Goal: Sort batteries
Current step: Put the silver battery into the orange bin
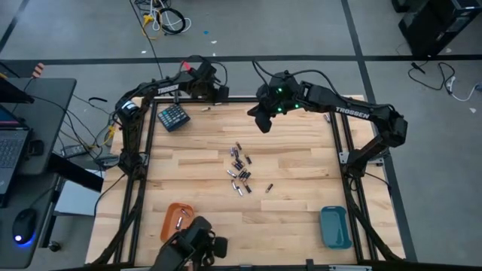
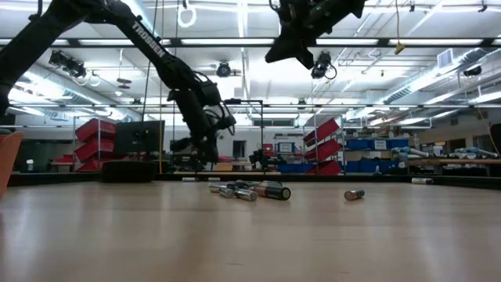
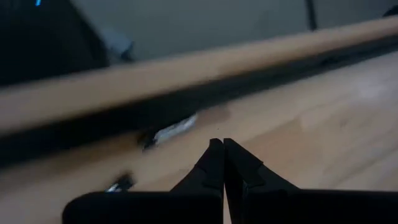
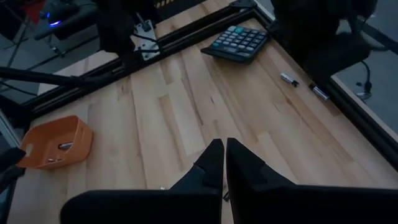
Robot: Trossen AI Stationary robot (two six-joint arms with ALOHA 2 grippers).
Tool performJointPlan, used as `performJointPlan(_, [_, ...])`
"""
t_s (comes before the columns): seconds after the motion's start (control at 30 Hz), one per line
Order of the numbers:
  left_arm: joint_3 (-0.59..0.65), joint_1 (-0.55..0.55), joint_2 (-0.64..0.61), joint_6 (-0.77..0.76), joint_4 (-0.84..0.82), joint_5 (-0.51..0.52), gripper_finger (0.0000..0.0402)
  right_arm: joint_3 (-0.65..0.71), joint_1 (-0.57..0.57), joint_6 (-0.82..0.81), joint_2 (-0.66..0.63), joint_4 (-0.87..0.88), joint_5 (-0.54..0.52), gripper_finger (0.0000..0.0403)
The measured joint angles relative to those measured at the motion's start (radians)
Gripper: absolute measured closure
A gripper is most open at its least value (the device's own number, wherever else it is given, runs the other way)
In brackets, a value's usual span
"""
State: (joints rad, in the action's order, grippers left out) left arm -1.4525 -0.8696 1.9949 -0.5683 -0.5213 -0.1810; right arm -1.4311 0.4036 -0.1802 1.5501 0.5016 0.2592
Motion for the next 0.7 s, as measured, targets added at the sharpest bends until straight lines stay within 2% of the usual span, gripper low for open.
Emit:
performJointPlan(0.13, [0.002,-0.007,0.032,-0.045,-0.055,0.088,0.0402,0.000,-0.004,0.000,0.000,-0.010,0.000,0.0394])
performJointPlan(0.4, [0.002,-0.023,0.039,-0.037,-0.023,0.096,0.0402,0.000,-0.006,0.000,0.000,-0.011,0.000,0.0393])
performJointPlan(0.7, [0.002,-0.026,0.040,-0.037,-0.064,0.090,0.0402,0.000,-0.006,0.000,0.000,-0.011,0.000,0.0393])
